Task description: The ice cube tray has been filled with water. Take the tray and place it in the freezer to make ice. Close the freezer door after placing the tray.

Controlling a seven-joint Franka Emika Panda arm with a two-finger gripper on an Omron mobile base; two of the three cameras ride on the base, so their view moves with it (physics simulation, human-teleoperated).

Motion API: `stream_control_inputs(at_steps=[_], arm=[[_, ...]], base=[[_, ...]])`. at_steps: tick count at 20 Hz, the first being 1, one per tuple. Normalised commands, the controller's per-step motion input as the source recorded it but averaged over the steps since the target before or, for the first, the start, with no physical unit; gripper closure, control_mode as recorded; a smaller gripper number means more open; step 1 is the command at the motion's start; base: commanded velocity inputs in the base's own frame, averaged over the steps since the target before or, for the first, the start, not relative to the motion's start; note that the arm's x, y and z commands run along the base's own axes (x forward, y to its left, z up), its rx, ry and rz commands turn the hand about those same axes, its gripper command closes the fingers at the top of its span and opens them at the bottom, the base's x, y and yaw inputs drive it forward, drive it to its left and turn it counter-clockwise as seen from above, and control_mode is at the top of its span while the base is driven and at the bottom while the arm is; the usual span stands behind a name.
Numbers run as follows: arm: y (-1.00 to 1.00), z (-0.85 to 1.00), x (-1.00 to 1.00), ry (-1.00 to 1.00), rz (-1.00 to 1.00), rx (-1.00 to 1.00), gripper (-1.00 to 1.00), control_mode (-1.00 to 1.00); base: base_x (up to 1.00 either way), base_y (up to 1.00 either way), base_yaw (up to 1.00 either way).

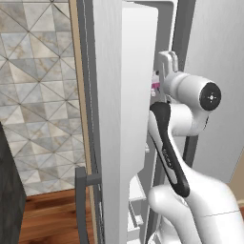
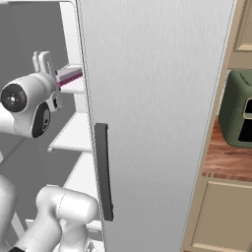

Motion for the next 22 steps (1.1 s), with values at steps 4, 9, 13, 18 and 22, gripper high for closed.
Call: stream_control_inputs(at_steps=[4,9,13,18,22], arm=[[0.08,-0.19,0.43,0.04,0.0,0.0,1.0,-1.0],[0.03,-0.22,0.43,0.06,0.0,0.0,1.0,-1.0],[0.04,-0.23,0.39,0.05,0.0,0.0,1.0,-1.0],[0.05,-0.27,0.39,0.05,0.0,0.0,1.0,-1.0],[0.14,-0.27,0.36,0.04,0.0,0.0,1.0,-1.0]], base=[[0.0,0.0,0.0],[0.0,0.0,0.0],[0.0,0.0,0.0],[0.0,0.0,0.0],[0.0,0.0,0.0]])
